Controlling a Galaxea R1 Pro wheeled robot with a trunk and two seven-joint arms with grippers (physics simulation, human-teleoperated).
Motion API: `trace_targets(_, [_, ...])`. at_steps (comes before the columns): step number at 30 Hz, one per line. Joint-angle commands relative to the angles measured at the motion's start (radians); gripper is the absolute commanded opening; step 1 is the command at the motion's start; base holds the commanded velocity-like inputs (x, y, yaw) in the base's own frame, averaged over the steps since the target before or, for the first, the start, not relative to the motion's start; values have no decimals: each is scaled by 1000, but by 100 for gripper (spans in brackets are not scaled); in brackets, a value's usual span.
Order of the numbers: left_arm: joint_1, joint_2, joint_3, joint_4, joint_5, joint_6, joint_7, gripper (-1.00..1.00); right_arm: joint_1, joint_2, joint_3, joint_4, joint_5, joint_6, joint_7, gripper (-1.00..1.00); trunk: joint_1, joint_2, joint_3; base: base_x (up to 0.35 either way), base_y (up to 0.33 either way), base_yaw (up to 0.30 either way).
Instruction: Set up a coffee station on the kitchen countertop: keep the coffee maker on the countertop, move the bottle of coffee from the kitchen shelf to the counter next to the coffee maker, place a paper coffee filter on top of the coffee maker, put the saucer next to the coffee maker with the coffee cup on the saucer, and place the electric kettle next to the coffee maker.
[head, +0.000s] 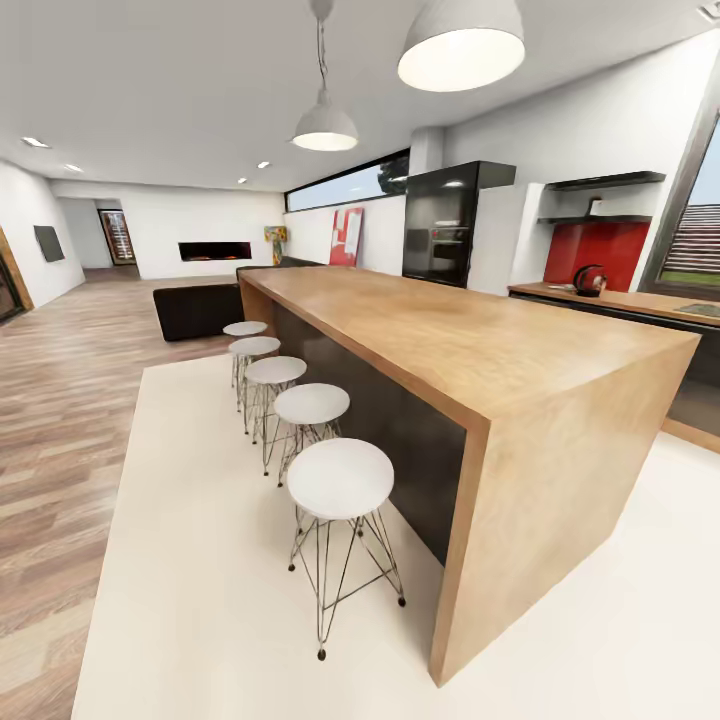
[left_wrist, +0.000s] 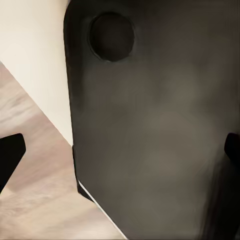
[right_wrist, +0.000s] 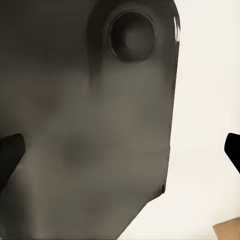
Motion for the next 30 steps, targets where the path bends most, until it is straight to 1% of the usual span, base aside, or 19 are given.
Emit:
trace_targets(1, [0, 0, 0, 0, 0, 0, 0, 100, 0, 0, 0, 0, 0, 0, 0, 100, 0, 0, 0, 0, 0, 0])
trace_targets(4, [-13, -14, 2, -17, 2, 1, 0, 100, -13, 16, 0, 0, 3, -3, 7, 100, 0, 0, 0, 0, 0, 0])
trace_targets(15, [-13, -14, 2, -17, 2, 1, 0, 100, -13, 16, 0, 0, 3, -3, 7, 100, 0, 0, 0, 0, 0, 0])
trace_targets(18, [4, 2, 11, -34, 0, -16, 1, 100, -30, 1, -2, -17, -3, -3, 1, 100, 0, 0, 0, 0, 0, 0])
trace_targets(23, [32, 27, 14, -62, -1, -31, 0, 100, -59, -6, -3, -46, -7, -3, -1, 100, 0, 0, 0, 0, 0, 0])
trace_targets(24, [56, 29, 14, -461, -1, -31, -1, 100, -153, -6, -4, -287, -7, -3, -1, 100, 0, 0, 0, 0, 0, 0])
trace_targets(25, [56, 31, 14, -486, -2, -31, -1, 100, -155, -6, -4, -294, -7, -3, -1, 100, 0, 0, 0, 0, 0, 0])
trace_targets(26, [58, 35, 14, -536, -4, -31, 0, 100, -158, -8, -4, -309, -7, -4, -3, 100, 0, 0, 0, 0, 0, 0])
trace_targets(28, [59, 36, 14, -554, -5, -32, 0, 100, -159, -13, -4, -315, -7, -3, -3, 100, 0, 0, 0, 0, 0, 0])
trace_targets(30, [59, 37, 17, -569, -6, -33, 1, 100, -159, -28, -4, -318, -8, -3, -3, 100, 0, 0, 0, 0, 0, 0])
